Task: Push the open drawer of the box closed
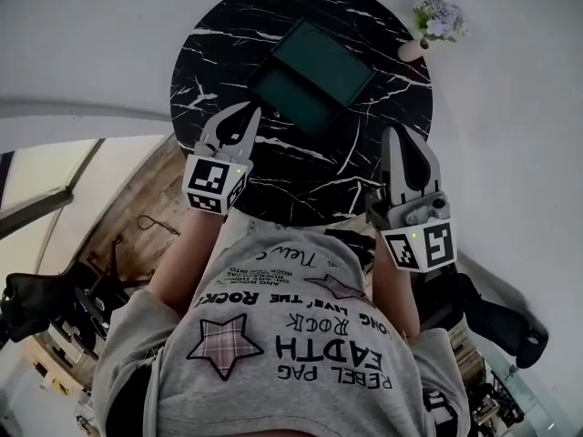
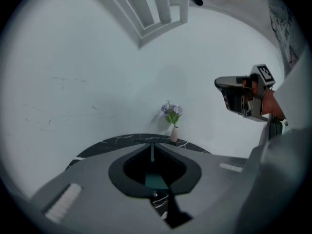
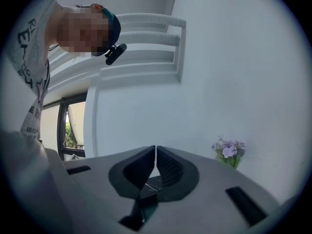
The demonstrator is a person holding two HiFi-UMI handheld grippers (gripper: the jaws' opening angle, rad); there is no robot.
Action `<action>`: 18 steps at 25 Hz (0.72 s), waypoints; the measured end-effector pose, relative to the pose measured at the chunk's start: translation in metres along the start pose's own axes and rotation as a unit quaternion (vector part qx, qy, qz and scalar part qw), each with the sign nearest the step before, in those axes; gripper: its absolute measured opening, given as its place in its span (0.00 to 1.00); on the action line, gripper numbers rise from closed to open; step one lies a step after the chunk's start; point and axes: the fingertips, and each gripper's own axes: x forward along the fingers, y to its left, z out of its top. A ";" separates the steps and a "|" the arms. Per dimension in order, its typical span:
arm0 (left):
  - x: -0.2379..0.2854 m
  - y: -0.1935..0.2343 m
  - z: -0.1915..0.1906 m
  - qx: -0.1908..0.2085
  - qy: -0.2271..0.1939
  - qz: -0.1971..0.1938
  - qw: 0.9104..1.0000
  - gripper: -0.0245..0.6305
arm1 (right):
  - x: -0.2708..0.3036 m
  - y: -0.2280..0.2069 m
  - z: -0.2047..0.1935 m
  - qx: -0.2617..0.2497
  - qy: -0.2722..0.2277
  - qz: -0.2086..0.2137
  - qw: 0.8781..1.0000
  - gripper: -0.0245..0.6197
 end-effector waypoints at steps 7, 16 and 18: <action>0.029 0.005 -0.063 -0.014 0.080 -0.020 0.997 0.05 | 0.010 -0.008 -0.014 0.007 0.014 -0.006 1.000 0.06; 0.055 0.008 -0.132 -0.013 0.174 -0.035 0.984 0.15 | 0.020 -0.017 -0.023 0.013 0.023 -0.014 1.000 0.06; 0.061 0.006 -0.145 -0.013 0.192 -0.041 0.980 0.17 | 0.021 -0.020 -0.026 0.014 0.025 -0.015 0.999 0.06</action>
